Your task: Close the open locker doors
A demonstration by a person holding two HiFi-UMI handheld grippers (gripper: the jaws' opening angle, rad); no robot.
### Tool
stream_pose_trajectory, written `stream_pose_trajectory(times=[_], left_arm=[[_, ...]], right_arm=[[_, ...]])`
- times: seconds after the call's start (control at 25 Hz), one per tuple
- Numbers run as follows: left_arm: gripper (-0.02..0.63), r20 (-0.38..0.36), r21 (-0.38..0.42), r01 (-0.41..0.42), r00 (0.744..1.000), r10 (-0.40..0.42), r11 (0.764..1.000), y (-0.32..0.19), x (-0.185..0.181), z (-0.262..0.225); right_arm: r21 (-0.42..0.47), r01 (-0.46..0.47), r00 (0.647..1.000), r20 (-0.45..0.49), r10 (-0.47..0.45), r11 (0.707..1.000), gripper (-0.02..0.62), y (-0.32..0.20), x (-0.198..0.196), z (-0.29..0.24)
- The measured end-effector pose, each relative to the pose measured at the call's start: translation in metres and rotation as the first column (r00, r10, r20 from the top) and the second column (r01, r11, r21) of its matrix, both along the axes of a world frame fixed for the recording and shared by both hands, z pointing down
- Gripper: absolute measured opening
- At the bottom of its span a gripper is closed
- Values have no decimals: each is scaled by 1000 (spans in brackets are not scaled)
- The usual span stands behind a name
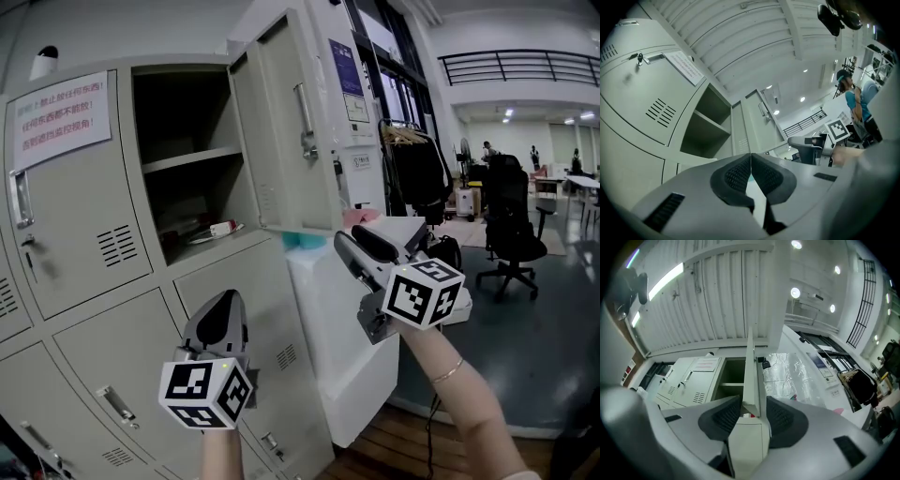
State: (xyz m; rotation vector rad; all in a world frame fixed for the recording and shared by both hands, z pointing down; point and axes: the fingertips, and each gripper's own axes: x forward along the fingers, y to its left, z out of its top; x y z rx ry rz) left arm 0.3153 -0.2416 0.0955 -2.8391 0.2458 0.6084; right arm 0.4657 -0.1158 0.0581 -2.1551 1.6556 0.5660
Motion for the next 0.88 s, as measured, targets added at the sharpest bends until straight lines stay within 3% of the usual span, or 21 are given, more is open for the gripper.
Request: stream_pose_trajectory(times=[0.16, 0.44, 0.88], left_arm=[[21, -1, 16, 27, 1000, -27, 1000, -6, -5, 0], [21, 6, 20, 102, 995, -102, 995, -29, -24, 3], [21, 11, 18, 278, 960, -279, 960, -77, -73, 4]], right_arm=[[16, 52, 999, -8, -52, 999, 127, -9, -7, -4], [44, 61, 995, -81, -58, 997, 84, -24, -38, -4], [61, 90, 957, -282, -69, 994, 122, -93, -109, -8]])
